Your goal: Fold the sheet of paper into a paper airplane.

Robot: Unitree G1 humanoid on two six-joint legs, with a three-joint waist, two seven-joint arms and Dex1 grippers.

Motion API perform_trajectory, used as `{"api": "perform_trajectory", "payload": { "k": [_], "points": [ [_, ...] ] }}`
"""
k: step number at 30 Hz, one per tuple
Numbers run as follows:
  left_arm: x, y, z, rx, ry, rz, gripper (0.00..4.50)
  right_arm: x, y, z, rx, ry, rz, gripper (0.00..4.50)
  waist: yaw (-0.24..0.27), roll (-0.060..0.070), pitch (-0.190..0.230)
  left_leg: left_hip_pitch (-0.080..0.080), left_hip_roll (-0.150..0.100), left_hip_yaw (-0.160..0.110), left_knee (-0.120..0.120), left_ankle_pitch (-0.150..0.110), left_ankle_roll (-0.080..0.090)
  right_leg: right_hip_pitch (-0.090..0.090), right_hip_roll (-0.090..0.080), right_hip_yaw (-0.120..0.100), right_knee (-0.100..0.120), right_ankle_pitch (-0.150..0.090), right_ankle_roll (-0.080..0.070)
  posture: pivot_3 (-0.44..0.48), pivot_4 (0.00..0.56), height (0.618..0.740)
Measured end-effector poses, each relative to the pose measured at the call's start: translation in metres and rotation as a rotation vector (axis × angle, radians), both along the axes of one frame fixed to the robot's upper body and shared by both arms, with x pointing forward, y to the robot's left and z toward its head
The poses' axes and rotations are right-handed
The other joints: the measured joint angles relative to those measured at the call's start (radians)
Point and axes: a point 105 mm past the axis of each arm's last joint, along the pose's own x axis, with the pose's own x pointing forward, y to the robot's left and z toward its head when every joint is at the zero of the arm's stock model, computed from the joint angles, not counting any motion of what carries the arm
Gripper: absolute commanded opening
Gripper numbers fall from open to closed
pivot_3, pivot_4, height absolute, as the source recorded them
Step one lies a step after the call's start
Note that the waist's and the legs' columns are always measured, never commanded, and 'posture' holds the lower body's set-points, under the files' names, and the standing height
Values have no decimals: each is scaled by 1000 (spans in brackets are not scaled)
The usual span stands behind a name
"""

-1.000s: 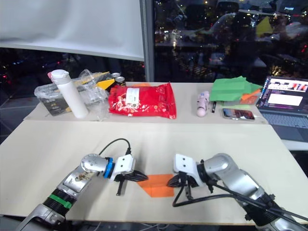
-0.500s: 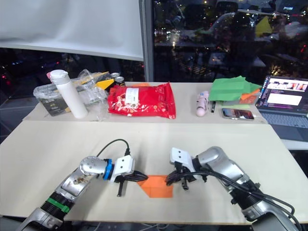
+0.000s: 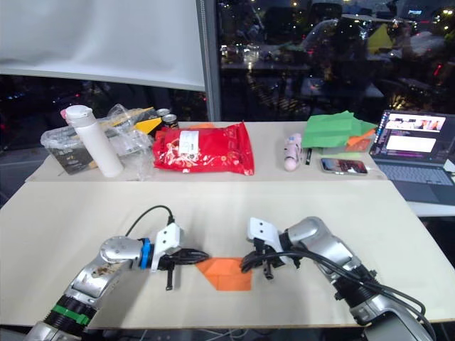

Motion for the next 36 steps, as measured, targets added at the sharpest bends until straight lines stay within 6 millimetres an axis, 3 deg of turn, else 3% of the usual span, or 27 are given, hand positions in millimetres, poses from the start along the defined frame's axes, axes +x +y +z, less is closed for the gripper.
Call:
{"api": "perform_trajectory", "payload": {
  "k": [3, 10, 15, 19, 27, 30, 33, 36],
  "points": [
    [-6, -4, 6, -34, -13, -18, 0, -1, 0, -1, 2, -8, -9, 47, 0, 0, 0, 1, 0, 0, 0, 0, 0, 1, 0, 0, 0, 0, 0, 0, 150, 712],
    [0, -22, -9, -7, -21, -41, 0, -2, 2, -1, 12, -20, -37, 47, -2, 0, 0, 2, 0, 0, 0, 0, 0, 1, 0, 0, -1, 0, 0, 0, 150, 712],
    [4, -20, -27, 61, -30, -61, 0, -2, 3, 0, 10, -26, -54, 47, -3, 0, 0, 2, 0, 0, 0, 0, 0, 1, 0, 0, 0, 0, 0, 0, 150, 712],
    [5, -21, -28, 67, -52, -85, 0, -2, 2, -1, 9, -46, -65, 47, -1, 0, 0, 2, 0, 0, 0, 0, 0, 2, 0, 0, -1, 0, 0, 0, 150, 712],
    [4, -24, -28, 55, -54, -104, 0, 12, -6, 6, 13, -160, -173, 2581, 5, 2, -1, -2, -1, 0, 1, 0, 0, -1, 0, 0, -2, 0, 1, 0, 150, 712],
    [4, -24, -28, 55, -52, -110, 0, 14, -11, 20, 41, -225, -199, 2419, 9, 2, -1, -4, -1, 0, 0, 0, 0, -2, 0, 0, -2, 0, 1, 0, 150, 712],
    [5, -23, -29, 56, -48, -108, 0, 12, -1, 39, 124, -297, -184, 1412, 8, 2, -1, -3, -1, 0, 0, 0, 0, -1, 0, 0, -2, 0, 1, 0, 150, 712],
    [5, -24, -29, 52, -43, -107, 0, -2, 20, 32, 192, -274, -146, 381, 8, 2, -1, -3, -1, 0, 0, 0, 0, -1, 0, 0, -2, 0, 1, 0, 150, 712]
  ]
}}
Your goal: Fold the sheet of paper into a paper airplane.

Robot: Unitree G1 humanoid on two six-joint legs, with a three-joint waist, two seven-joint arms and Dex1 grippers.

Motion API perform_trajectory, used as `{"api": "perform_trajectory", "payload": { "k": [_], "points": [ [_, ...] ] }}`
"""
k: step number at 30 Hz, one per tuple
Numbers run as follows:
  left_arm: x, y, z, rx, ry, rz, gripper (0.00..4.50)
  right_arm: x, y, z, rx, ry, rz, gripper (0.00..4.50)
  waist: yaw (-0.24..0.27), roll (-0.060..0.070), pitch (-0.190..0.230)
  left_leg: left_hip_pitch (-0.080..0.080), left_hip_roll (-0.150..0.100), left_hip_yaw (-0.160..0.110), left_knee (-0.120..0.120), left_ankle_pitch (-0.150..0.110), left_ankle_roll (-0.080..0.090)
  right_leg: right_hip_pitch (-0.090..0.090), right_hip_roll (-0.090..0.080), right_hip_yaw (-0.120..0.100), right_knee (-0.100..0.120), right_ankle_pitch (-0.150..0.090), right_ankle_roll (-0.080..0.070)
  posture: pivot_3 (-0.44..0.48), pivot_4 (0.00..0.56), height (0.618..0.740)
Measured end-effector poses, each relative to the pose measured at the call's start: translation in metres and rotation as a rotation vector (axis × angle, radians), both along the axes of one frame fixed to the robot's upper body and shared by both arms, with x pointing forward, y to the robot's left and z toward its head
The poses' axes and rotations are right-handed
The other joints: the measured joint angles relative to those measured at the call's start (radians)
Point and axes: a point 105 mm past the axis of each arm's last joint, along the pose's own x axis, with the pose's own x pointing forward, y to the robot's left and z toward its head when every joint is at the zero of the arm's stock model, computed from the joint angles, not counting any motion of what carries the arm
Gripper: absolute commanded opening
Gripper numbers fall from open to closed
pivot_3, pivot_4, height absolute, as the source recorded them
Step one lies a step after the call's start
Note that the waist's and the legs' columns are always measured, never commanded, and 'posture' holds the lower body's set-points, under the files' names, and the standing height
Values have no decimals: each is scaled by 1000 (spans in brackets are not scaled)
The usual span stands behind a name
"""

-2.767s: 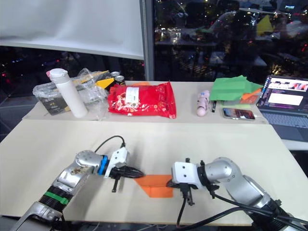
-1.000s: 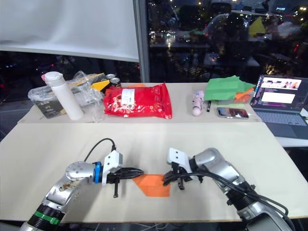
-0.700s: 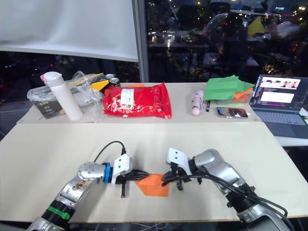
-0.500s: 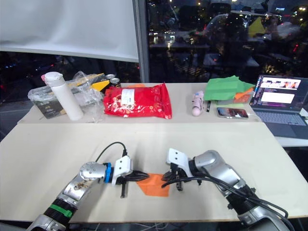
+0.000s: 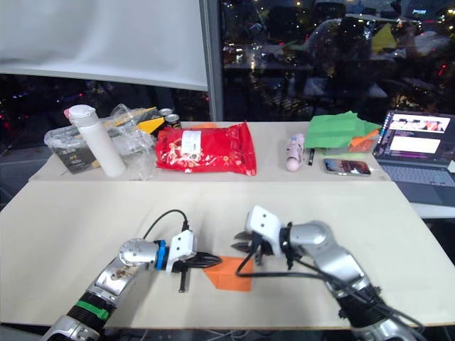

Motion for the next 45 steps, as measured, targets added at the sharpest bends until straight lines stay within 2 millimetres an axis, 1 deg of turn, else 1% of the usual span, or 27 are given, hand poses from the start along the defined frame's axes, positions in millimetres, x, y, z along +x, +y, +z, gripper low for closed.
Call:
{"api": "perform_trajectory", "payload": {
  "k": [1, 3, 4, 8, 11, 13, 15, 17, 20, 23, 26, 33, 37, 45],
  "points": [
    [0, 0, 0, -3, 2, 1, 0, -5, 4, -6, -2, 13, 16, 33, 0, 0, 0, -1, 0, 0, 0, 0, 0, 0, 0, 0, 0, 0, 0, 0, 150, 712],
    [0, -1, 0, -12, 20, 9, 0, -12, 8, -22, -32, 20, 41, 33, 1, 0, 0, -1, 0, 0, 1, 0, 0, 0, 0, 0, 0, 0, 0, 0, 150, 712],
    [0, 0, 0, -14, 24, 13, 0, -13, 9, -26, -21, 32, 32, 33, 1, 0, 0, -1, 0, 0, 1, 0, 0, 0, 0, 0, 0, 0, 0, 0, 150, 712],
    [0, 4, -2, -27, 35, 32, 0, -17, 18, -37, 34, 75, 11, 33, -3, 0, 0, 0, 0, 0, 1, 0, 0, 0, 0, 0, 0, 0, 0, 0, 150, 712],
    [1, 7, -2, -46, 54, 63, 0, -17, 17, -44, 5, 65, 14, 33, -4, 1, -1, 1, 0, 0, 1, 0, 0, 1, 0, 0, 0, 0, 0, 0, 150, 712],
    [2, 12, 0, -81, 91, 100, 0, -17, 17, -44, -9, 45, 25, 33, -5, 1, -1, 2, 0, 0, 1, 0, 0, 2, 0, 0, 0, 0, 0, 0, 150, 712],
    [-2, 16, 2, -128, 154, 126, 0, -17, 17, -45, -11, 48, 22, 33, -6, 1, -1, 2, 0, 0, 1, 0, 0, 1, 0, 0, 0, 0, 0, 0, 150, 712],
    [-10, 15, 11, -173, 203, 98, 0, -17, 16, -46, -13, 50, 22, 33, -5, 1, -1, 1, 0, 0, 1, 0, 0, 1, 0, 0, 0, 0, 0, 0, 150, 712],
    [-19, 13, 18, -170, 213, 46, 0, -17, 17, -47, -11, 54, 22, 33, -6, 0, -1, 2, 0, 0, 1, 0, 0, 2, 0, 0, 0, 0, 0, 0, 150, 712],
    [-23, 12, 12, -132, 214, 37, 0, -17, 17, -48, -10, 55, 21, 33, -6, 1, -1, 3, 0, 0, 1, 0, 0, 2, 0, 0, 0, -1, -1, 0, 150, 712],
    [-17, 16, -4, -94, 174, 80, 0, -16, 18, -46, -10, 40, 26, 33, -7, 0, -1, 3, 0, 0, 1, 0, 0, 1, 0, 0, 0, -1, -2, 0, 150, 712],
    [-9, 18, -8, -39, 68, 26, 0, -16, 16, -44, -9, 38, 30, 33, -5, 1, -2, 5, 0, 0, 1, 0, 0, 0, 0, 0, 0, -4, -7, 0, 150, 712],
    [-10, 18, -7, -39, 66, 19, 0, -17, 16, -42, 5, 48, 39, 33, -4, 1, -3, 3, 0, 0, 1, 0, 0, 3, 0, 0, 0, 0, -1, 0, 150, 712],
    [-14, 18, -9, -37, 80, 14, 0, -23, 17, -44, 26, 82, 63, 33, -6, 2, -3, 3, 0, 0, 0, 0, 0, 2, 0, 0, 0, -1, -1, 0, 150, 712]
  ]
}}
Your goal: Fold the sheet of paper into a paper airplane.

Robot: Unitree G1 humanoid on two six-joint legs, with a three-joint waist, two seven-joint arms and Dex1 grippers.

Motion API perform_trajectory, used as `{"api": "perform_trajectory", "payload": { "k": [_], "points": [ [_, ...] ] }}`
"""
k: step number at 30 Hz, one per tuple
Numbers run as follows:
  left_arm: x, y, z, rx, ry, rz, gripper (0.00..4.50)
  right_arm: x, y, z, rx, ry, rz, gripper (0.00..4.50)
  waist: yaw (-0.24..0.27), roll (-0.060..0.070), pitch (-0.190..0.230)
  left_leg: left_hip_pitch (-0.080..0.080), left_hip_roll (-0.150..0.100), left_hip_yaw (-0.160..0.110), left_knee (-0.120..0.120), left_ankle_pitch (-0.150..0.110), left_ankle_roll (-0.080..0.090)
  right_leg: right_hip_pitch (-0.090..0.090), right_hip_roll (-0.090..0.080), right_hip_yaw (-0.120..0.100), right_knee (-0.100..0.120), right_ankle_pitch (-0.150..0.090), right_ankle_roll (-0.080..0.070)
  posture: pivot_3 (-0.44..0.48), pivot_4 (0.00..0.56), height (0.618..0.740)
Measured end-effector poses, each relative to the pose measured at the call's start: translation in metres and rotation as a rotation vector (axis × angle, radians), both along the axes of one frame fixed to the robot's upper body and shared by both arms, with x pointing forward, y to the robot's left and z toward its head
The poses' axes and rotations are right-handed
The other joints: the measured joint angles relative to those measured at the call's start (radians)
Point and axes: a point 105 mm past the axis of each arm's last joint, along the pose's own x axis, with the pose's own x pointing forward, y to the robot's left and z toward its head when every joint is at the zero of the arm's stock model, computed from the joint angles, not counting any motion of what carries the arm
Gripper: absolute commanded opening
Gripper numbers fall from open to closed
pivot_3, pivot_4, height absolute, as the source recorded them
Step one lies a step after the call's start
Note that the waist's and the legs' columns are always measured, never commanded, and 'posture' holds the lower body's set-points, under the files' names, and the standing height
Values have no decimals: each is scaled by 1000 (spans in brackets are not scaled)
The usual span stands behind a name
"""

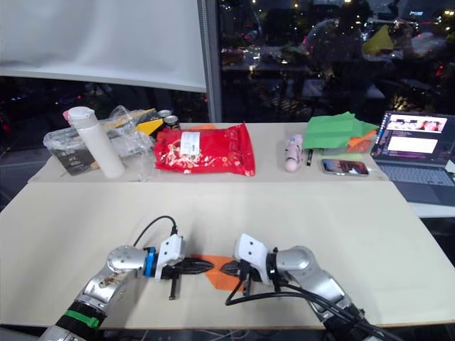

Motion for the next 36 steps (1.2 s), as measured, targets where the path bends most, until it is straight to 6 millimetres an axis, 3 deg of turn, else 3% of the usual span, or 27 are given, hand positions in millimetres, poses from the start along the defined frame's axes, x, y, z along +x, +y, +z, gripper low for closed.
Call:
{"api": "perform_trajectory", "payload": {
  "k": [9, 22, 29, 34, 36],
  "points": [
    [0, 0, -1, 8, 6, -11, 0, -5, -18, -5, -3, -33, -9, 33, 1, 0, -2, 1, 0, 0, -1, 0, 0, 1, 0, 0, -1, -1, -1, 0, 150, 712],
    [3, 0, -2, 20, 18, -47, 0, -19, -88, -10, 24, 11, -174, 33, 7, -3, -2, 5, 0, 0, -1, -1, 0, 7, -1, 0, -3, -5, -8, 0, 150, 712],
    [3, 4, 3, 4, 69, -42, 0, -6, -100, 2, 85, 75, -301, 33, 1, -2, 0, 3, 0, 0, -1, -1, 0, 5, 0, 0, -2, -5, -8, 0, 150, 712],
    [2, 18, 16, -20, 216, 11, 0, -4, -94, 17, 125, 124, -309, 33, 0, -2, 3, -3, 0, -1, -2, -1, 0, -2, 0, 0, -1, -1, -2, 0, 150, 712],
    [6, 27, 29, -50, 251, 53, 560, -6, -91, 22, 127, 159, -291, 0, 1, -2, 4, -5, 0, -1, -1, -1, 0, -3, 0, 0, -1, -1, -1, 0, 150, 712]
  ]
}}
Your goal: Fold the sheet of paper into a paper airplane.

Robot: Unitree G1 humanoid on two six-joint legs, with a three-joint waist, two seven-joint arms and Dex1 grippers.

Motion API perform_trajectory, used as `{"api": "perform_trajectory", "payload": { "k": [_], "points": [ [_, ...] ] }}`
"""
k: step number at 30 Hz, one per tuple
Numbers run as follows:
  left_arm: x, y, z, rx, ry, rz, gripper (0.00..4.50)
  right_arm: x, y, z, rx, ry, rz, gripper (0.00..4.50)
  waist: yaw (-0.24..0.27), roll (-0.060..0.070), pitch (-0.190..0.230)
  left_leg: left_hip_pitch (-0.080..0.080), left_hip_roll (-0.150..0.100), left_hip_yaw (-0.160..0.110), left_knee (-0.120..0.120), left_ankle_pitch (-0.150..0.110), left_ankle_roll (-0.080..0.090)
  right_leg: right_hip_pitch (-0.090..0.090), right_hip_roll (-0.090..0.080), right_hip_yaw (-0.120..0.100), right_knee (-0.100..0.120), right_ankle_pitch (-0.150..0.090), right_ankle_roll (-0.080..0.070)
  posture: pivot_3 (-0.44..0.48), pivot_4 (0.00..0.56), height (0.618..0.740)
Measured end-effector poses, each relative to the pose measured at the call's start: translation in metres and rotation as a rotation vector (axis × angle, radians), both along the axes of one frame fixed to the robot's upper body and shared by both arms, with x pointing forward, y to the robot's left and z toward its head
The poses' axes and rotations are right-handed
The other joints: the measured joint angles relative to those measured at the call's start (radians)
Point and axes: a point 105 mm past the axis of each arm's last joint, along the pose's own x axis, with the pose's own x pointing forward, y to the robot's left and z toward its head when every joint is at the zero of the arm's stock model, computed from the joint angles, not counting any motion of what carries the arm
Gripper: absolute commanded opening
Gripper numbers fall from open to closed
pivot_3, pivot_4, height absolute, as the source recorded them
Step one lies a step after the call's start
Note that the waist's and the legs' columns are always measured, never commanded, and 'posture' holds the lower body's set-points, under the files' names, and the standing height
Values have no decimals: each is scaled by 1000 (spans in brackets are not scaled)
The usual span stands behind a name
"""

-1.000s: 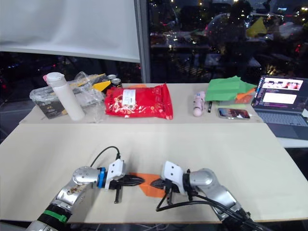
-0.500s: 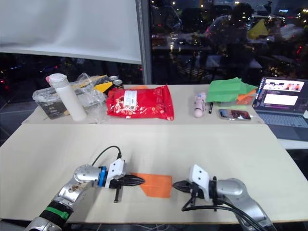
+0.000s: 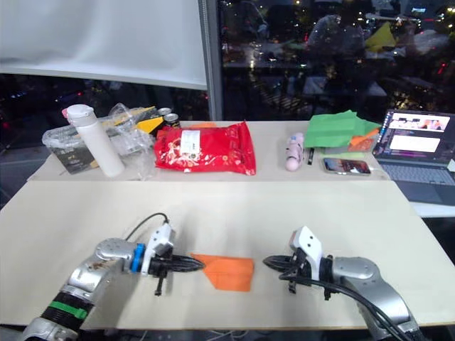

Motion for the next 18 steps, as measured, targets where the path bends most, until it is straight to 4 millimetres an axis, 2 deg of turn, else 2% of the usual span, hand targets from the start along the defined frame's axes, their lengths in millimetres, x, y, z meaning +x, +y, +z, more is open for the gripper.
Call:
{"api": "perform_trajectory", "payload": {
  "k": [2, 6, 9, 12, 18],
  "points": [
    [6, 5, 22, -39, -4, 30, 1185, 2, 3, 7, 6, 12, 18, 0, 1, 0, 0, -1, 0, 0, 1, 0, 0, 0, 0, 0, -1, 0, 0, 0, 150, 712],
    [2, 15, 50, -52, 12, 40, 2514, 10, 8, 19, 10, 17, 45, 1265, 0, -1, 1, 0, 0, 0, 0, 0, 0, -1, 0, 0, -1, 0, 0, 0, 150, 712],
    [-3, 24, 55, -39, 5, 62, 3533, 11, 10, 22, 31, 49, 63, 2313, -1, -1, 1, 0, 0, 0, -2, 0, 0, -1, 0, 0, -1, 0, 0, 0, 150, 712],
    [-5, 27, 52, -32, -10, 100, 4481, 10, 9, 18, 40, 86, 62, 3280, 2, -1, 1, 0, 0, 0, -2, 0, 0, -2, 0, 0, -1, 0, 0, 0, 150, 712],
    [-14, 28, 40, 5, -23, 113, 4481, 0, 22, 8, 67, 159, 134, 3280, 6, -3, 2, 0, 0, 1, -2, 0, 0, -2, 0, 0, -1, 0, 0, 0, 150, 712]
  ]
}}
